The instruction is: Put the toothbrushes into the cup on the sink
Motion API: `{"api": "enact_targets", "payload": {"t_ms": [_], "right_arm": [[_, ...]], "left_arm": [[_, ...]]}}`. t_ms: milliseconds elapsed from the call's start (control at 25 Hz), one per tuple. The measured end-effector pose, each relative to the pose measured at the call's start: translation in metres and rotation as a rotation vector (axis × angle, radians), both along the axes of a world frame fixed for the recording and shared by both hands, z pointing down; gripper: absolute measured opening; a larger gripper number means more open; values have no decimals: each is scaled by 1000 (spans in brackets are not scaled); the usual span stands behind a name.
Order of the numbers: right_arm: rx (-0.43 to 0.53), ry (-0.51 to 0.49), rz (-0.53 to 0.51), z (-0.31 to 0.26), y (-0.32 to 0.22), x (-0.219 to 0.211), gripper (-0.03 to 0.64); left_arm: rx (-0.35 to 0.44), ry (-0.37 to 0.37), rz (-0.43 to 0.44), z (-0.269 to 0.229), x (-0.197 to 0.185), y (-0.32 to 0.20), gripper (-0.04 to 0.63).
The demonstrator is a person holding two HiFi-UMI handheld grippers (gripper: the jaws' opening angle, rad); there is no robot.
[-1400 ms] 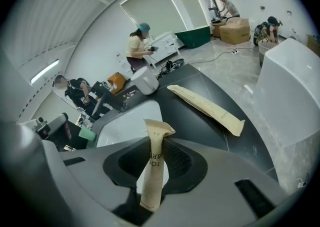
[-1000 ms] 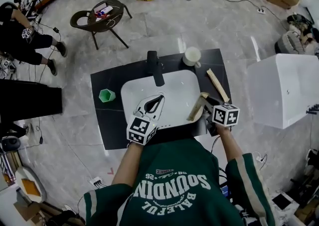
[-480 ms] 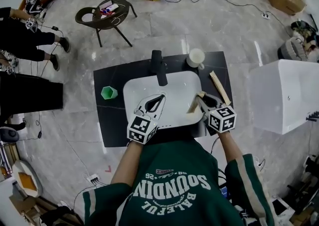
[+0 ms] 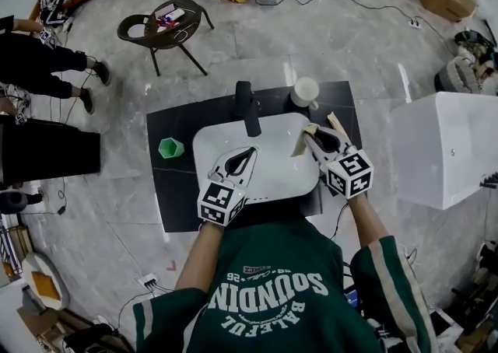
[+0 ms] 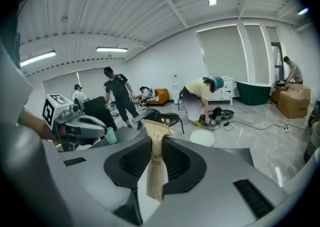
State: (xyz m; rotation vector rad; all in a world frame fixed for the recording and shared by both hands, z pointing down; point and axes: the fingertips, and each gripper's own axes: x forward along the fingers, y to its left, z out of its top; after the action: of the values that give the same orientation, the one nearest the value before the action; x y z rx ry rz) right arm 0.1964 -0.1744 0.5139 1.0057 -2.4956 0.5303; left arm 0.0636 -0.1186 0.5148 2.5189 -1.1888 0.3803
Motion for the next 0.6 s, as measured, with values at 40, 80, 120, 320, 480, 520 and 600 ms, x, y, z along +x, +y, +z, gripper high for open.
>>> {"api": "enact_targets", "payload": {"t_ms": [40, 80, 120, 320, 480, 520, 600], "right_arm": [[21, -8, -3, -9, -7, -1, 86], [43, -14, -4, -18, -14, -1, 84], [63, -21, -3, -27, -22, -1, 85], [153, -40, -3, -69, -62, 1, 85], [214, -52, 16, -93, -97, 6, 84], [225, -56, 25, -97, -105, 7, 84], [243, -55, 38, -103, -120, 10, 84]], "left_arm": [[-1, -1, -3, 0, 0, 0, 11], [-1, -1, -6, 0, 0, 0, 11], [-1, -1, -9, -1, 0, -1, 11], [-3, -3, -26, -3, -4, -3, 11], [-6, -3, -53, 0, -9, -3, 11], [-7, -4, -59, 0, -10, -3, 11], [-11, -4, -70, 2, -13, -4, 11]]}}
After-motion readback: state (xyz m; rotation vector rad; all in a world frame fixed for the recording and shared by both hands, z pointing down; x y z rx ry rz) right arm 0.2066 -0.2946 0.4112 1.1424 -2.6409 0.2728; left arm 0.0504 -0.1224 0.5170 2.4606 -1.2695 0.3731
